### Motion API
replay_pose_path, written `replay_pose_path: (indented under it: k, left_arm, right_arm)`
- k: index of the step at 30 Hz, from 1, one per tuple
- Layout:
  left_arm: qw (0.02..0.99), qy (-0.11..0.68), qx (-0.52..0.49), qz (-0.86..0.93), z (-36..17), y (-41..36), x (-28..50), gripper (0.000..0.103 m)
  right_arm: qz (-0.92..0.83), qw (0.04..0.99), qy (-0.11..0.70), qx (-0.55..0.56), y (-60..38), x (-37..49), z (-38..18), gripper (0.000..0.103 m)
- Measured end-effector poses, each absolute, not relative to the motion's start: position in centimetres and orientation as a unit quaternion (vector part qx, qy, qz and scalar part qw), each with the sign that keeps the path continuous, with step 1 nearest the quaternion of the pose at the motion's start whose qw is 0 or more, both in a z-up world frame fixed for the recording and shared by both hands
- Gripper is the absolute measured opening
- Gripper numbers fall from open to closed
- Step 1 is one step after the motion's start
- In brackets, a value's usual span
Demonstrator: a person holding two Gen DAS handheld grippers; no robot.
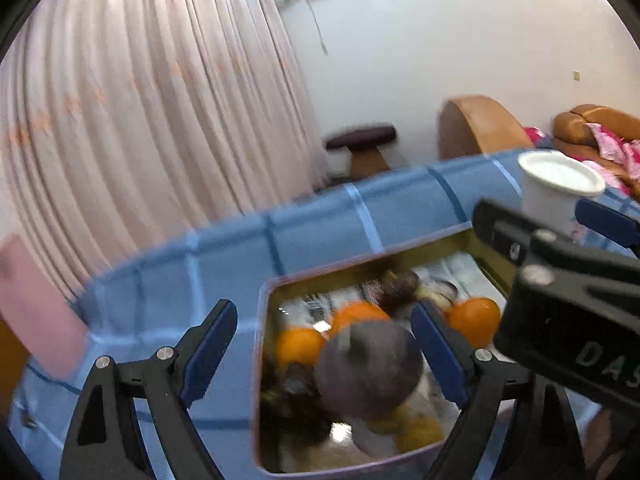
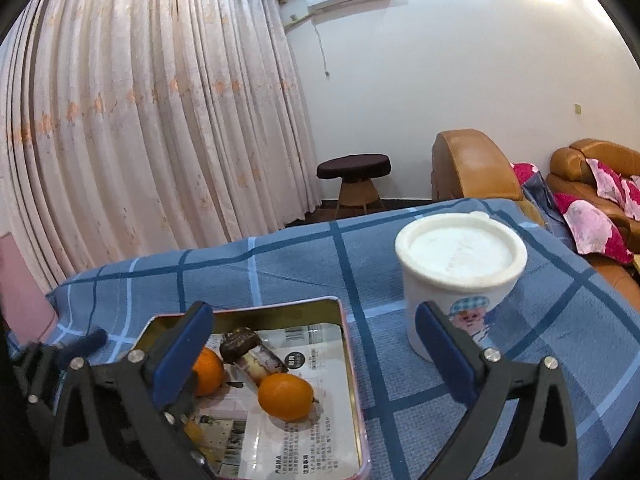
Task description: Organize fruits
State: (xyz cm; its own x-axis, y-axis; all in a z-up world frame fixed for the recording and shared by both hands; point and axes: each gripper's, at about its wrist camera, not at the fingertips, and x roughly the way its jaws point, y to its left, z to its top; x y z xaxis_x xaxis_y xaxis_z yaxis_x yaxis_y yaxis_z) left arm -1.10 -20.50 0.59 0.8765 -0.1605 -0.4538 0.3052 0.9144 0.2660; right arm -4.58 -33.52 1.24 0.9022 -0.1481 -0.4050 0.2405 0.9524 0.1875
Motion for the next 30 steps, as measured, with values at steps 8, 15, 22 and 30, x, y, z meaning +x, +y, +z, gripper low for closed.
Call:
replay_pose_path:
  k: [8,15,22,30]
  left_arm:
    - [0.945,0.247,0.121,-0.177,0.1,-18.7,-1.1,0.090]
    - [0.956,0.209,0.087,-0.189,1.0,-16.7,-3.6,0.090]
    - [0.965,0.179,0.063,-0.179,1.7,-14.9,-5.2,0.090]
    - [0.971,0.173,0.052,-0.159,1.8,-13.9,-5.9,0.090]
  right_arm:
    - [-0.119,0.968,0.206,0.078,-31.9,-5.0,0.9,0.103]
    - [-0.140,0.973,0.168,0.069,-31.1,-7.7,1.5,0.103]
    - [-0.154,0.977,0.133,0.059,-30.3,-9.8,2.0,0.103]
    - [-0.161,0.982,0.095,0.039,-28.8,-12.4,2.6,0.103]
